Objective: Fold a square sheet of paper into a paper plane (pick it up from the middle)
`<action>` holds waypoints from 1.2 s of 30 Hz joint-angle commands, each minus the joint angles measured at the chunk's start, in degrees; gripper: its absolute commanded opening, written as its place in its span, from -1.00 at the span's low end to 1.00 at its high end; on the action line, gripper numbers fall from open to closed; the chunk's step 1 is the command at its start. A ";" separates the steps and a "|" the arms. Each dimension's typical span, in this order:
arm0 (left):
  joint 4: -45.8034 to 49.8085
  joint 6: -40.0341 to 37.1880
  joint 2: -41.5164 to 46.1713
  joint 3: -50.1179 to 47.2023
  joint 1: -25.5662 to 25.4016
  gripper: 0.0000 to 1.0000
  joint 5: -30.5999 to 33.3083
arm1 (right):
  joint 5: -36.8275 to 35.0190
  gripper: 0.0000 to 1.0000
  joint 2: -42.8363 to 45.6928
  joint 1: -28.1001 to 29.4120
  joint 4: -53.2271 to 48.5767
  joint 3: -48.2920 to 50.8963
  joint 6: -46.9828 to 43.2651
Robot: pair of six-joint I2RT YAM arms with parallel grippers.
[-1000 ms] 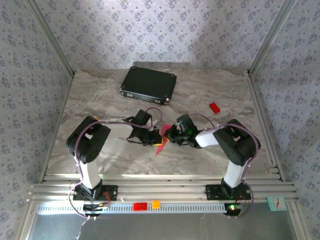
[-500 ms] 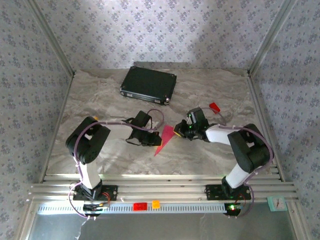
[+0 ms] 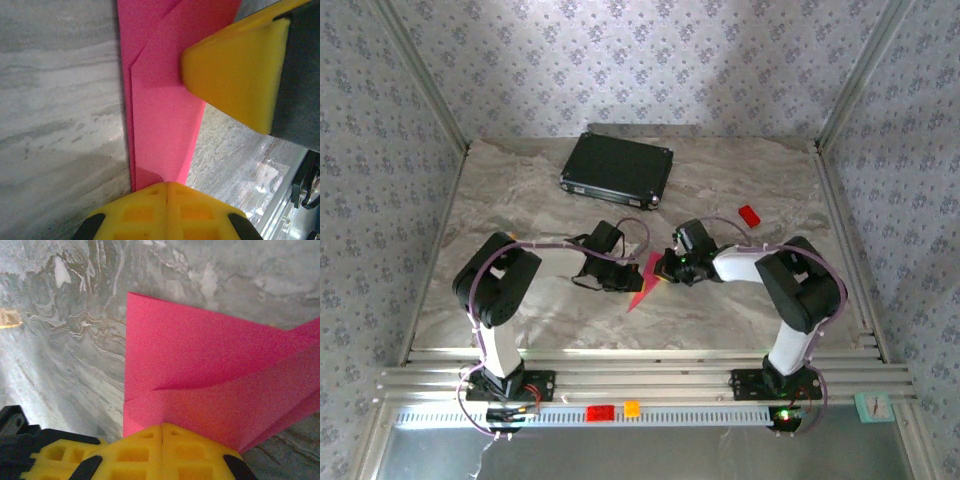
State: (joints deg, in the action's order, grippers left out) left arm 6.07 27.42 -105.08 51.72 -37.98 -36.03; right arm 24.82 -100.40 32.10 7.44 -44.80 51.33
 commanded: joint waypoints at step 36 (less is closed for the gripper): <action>8.83 -0.35 -3.70 -4.09 -0.61 -1.00 5.32 | 1.71 -0.83 0.52 -4.95 0.43 -0.33 -1.02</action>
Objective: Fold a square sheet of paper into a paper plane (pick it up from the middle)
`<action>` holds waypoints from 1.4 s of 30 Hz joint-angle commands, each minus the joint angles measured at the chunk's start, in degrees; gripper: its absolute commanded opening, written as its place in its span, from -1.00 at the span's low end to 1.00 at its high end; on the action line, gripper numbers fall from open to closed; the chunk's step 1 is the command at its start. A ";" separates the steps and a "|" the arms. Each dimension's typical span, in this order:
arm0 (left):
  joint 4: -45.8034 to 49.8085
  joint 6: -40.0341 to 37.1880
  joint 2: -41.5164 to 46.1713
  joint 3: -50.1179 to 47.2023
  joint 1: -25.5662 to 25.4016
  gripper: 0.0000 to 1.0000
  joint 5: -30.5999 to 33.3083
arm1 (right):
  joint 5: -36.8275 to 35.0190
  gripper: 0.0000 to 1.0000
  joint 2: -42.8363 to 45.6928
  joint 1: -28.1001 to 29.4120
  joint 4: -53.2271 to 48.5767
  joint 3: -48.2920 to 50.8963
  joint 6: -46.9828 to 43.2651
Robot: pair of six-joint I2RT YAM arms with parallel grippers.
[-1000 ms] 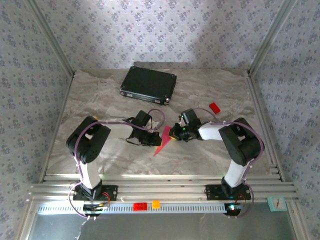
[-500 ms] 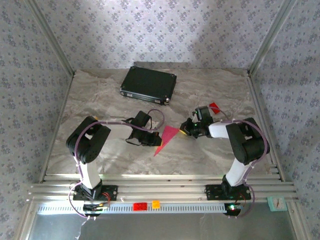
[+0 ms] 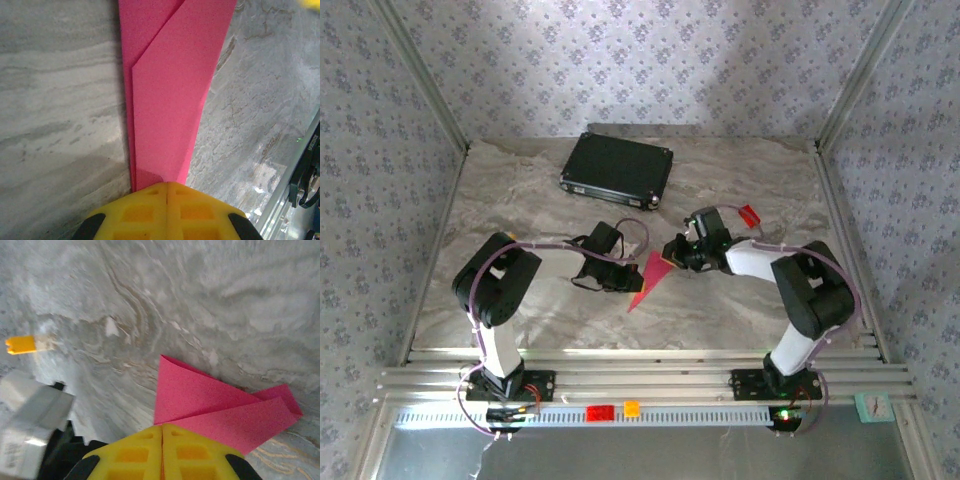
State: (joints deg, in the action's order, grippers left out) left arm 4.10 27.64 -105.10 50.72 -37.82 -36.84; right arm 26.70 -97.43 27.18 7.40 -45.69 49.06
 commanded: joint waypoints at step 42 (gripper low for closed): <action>17.66 -5.40 -0.22 2.05 -5.01 -0.78 3.88 | -2.85 -1.00 -3.22 -1.96 -4.03 5.70 -0.79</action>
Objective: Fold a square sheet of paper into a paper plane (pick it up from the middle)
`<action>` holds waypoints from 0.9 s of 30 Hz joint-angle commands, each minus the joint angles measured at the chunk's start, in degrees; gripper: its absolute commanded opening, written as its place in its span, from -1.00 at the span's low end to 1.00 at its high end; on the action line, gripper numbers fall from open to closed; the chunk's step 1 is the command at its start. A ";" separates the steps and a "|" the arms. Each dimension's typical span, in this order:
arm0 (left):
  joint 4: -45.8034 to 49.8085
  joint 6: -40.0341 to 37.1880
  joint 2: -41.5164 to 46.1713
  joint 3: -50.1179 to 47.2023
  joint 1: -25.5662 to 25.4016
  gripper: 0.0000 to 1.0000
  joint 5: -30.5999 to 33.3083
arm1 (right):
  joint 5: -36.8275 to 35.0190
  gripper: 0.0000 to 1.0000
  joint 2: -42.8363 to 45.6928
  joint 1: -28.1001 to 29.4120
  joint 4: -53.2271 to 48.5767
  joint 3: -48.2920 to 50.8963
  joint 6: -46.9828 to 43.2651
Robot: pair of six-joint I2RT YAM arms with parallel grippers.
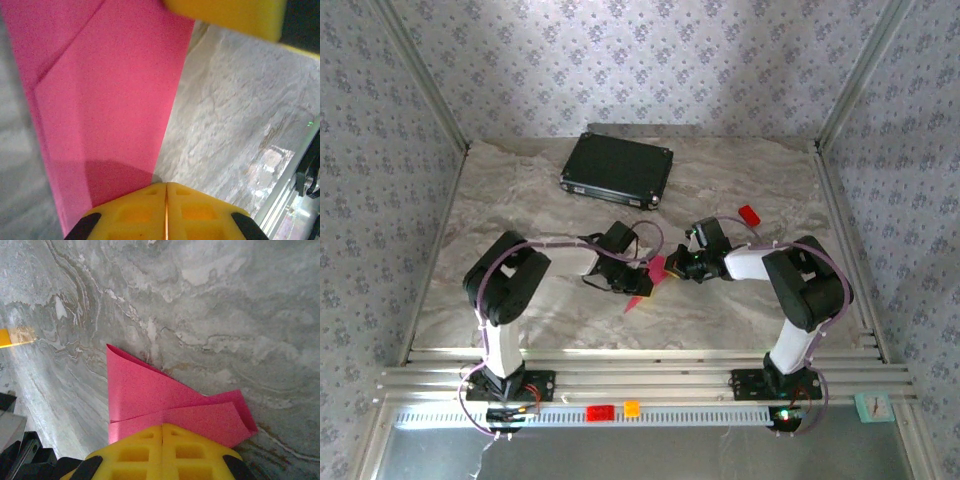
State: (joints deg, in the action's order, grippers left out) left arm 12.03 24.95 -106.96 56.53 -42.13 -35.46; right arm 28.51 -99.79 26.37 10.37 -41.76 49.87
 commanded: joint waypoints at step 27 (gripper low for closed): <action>4.28 5.67 25.10 -22.84 -2.52 -0.89 8.21 | -3.61 -0.99 -0.77 -1.23 -8.67 -0.02 -3.03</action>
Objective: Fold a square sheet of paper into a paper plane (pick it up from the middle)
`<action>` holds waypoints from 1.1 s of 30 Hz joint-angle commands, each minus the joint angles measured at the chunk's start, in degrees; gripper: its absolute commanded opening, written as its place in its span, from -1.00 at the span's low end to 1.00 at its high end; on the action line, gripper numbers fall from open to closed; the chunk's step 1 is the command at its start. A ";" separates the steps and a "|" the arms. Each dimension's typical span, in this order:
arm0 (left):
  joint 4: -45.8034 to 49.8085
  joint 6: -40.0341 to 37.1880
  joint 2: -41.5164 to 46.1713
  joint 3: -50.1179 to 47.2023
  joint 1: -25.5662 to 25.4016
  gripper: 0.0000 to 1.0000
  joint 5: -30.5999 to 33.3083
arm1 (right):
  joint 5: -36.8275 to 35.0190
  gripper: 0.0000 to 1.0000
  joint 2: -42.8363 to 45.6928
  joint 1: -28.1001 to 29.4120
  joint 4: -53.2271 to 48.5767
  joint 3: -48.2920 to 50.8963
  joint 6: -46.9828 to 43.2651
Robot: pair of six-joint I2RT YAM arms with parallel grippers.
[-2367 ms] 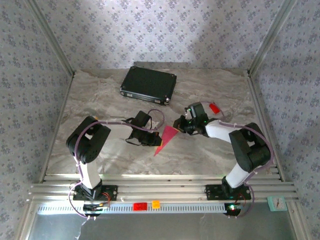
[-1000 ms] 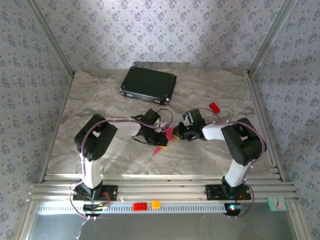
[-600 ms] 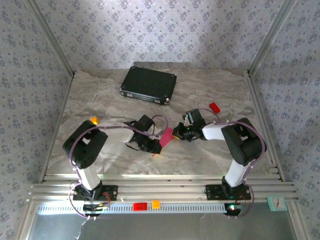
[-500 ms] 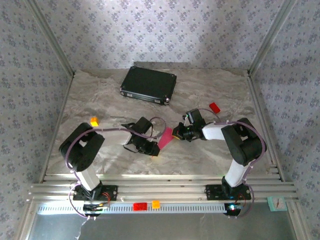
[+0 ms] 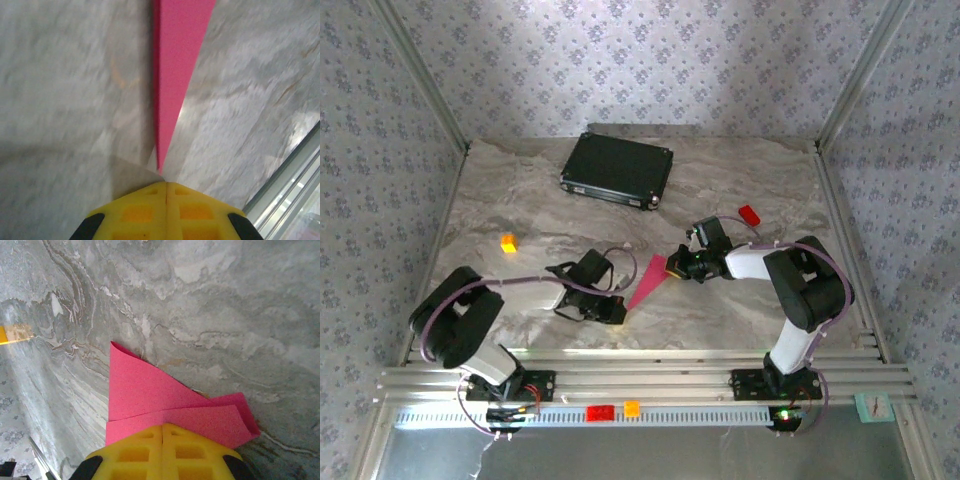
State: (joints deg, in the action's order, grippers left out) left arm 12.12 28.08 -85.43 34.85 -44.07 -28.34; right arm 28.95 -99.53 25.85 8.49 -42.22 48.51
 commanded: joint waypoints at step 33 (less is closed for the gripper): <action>1.88 0.58 -27.07 24.03 2.15 -1.00 -4.92 | -3.20 -0.92 8.23 -2.86 -2.48 1.54 1.11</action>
State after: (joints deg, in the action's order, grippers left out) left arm 11.07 28.18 -110.39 61.23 -41.60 -34.68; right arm 25.93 -91.22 23.33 5.30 -42.54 48.64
